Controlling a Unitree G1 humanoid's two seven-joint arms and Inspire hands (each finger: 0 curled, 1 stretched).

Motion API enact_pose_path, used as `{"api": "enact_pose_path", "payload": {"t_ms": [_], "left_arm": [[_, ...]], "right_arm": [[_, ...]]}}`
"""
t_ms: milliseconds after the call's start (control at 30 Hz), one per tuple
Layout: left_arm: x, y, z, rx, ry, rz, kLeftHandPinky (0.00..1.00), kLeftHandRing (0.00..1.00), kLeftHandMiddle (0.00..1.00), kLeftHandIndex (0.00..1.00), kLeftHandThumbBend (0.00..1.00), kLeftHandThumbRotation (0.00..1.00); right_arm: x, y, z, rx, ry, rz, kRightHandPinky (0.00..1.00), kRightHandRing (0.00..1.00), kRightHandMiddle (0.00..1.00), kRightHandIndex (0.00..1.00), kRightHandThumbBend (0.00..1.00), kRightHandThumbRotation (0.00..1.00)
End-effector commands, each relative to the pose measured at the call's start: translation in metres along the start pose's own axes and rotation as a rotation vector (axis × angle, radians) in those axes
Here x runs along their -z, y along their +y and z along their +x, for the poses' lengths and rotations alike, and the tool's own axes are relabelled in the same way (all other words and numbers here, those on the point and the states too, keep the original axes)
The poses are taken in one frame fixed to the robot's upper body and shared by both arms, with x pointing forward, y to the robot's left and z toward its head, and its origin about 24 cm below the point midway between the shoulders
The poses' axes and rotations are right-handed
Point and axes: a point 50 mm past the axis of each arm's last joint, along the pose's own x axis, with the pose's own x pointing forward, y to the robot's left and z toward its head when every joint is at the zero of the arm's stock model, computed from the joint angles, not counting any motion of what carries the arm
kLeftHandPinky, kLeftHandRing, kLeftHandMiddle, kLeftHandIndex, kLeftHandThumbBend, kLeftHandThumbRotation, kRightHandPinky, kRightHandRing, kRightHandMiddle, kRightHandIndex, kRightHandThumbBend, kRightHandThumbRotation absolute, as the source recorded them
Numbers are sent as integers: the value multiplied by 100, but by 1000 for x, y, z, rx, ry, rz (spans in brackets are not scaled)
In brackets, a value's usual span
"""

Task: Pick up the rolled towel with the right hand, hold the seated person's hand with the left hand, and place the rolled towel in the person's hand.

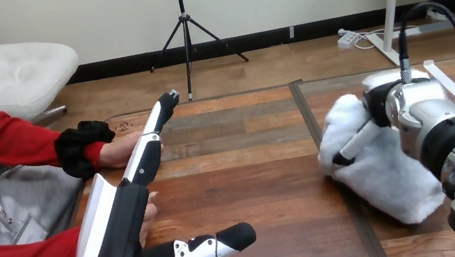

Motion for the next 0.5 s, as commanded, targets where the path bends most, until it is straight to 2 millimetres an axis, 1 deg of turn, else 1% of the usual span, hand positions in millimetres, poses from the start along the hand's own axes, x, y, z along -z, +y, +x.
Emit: {"api": "enact_pose_path", "payload": {"t_ms": [0,133,233,367,400,467], "left_arm": [[-10,8,11,-32,-74,27,94,95,96,97,100,57],[-10,9,11,-34,-76,27,94,95,96,97,100,58],[-10,10,11,-36,-76,27,94,96,96,97,100,57],[-10,11,11,-39,-71,28,94,95,96,97,100,57],[-10,11,11,-40,-70,29,94,95,96,97,100,57],[-10,11,11,-40,-69,31,94,95,96,97,100,57]], "right_arm": [[-11,-8,-2,96,-47,68,20,35,51,75,91,11],[-10,-6,-1,145,-73,152,24,40,57,81,93,8],[-9,-5,-1,161,-87,216,24,38,54,77,93,4],[-8,-6,-1,175,-103,268,22,33,47,66,91,2],[-8,-6,-1,178,-107,277,21,32,45,62,90,1],[-7,-7,-1,194,-125,315,21,31,44,58,89,1]]}}
